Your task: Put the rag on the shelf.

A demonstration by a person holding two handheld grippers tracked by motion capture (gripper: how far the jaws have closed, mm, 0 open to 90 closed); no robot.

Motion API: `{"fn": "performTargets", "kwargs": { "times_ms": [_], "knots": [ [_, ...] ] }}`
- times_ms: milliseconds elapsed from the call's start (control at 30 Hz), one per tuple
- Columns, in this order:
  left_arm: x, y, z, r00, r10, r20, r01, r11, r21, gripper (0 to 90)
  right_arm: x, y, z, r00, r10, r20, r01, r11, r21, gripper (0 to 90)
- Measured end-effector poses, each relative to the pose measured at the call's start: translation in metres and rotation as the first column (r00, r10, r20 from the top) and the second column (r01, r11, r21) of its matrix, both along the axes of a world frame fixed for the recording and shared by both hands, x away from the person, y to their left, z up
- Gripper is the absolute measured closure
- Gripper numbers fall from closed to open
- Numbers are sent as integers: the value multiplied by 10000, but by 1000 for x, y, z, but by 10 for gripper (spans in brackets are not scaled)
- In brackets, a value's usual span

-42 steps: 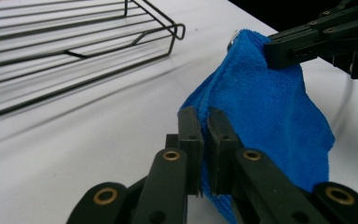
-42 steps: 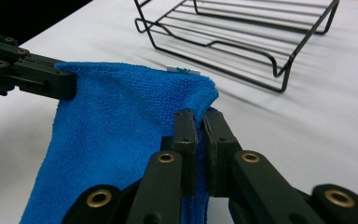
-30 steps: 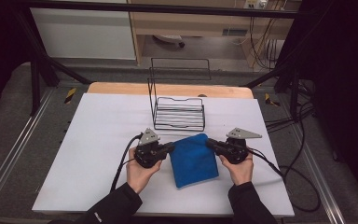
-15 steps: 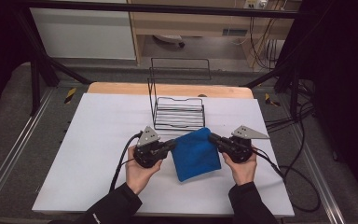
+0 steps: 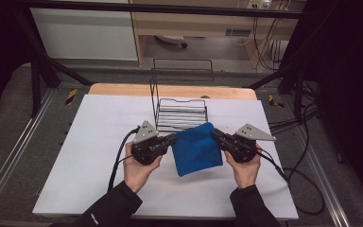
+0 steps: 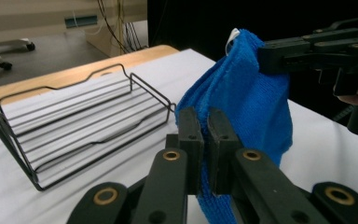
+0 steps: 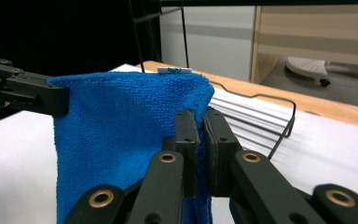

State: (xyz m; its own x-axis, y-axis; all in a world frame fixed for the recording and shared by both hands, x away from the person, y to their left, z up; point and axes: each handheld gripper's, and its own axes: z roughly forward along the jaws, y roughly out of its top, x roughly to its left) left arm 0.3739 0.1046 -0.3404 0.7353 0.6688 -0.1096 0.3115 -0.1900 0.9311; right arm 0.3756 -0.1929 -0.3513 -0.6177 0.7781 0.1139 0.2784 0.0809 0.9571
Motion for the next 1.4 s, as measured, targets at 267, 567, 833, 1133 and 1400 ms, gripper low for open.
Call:
{"fn": "performTargets", "kwargs": {
  "times_ms": [267, 567, 833, 1133, 1400],
  "knots": [
    [6, 7, 8, 9997, 28, 258, -20, 9995, -307, 857, 1, 7, 12, 9994, -144, 327, 141, 9999, 92, 857],
    [12, 14, 16, 9978, 16, 656, 24, 9982, -604, 858, 4, 14, 30, 9964, -334, 779, 321, 9993, 179, 858],
    [18, 20, 30, 9951, 227, 962, -139, 9957, -912, 858, 7, 21, 41, 9924, -492, 1127, 459, 9985, 312, 858],
    [22, 27, 45, 9908, 474, 1266, -312, 9914, -1273, 860, 11, 29, 55, 9861, -618, 1543, 548, 9973, 494, 859],
    [25, 30, 60, 9865, 552, 1542, -310, 9874, -1550, 860, 13, 34, 68, 9779, -666, 1982, 590, 9973, 442, 859]
  ]
}}
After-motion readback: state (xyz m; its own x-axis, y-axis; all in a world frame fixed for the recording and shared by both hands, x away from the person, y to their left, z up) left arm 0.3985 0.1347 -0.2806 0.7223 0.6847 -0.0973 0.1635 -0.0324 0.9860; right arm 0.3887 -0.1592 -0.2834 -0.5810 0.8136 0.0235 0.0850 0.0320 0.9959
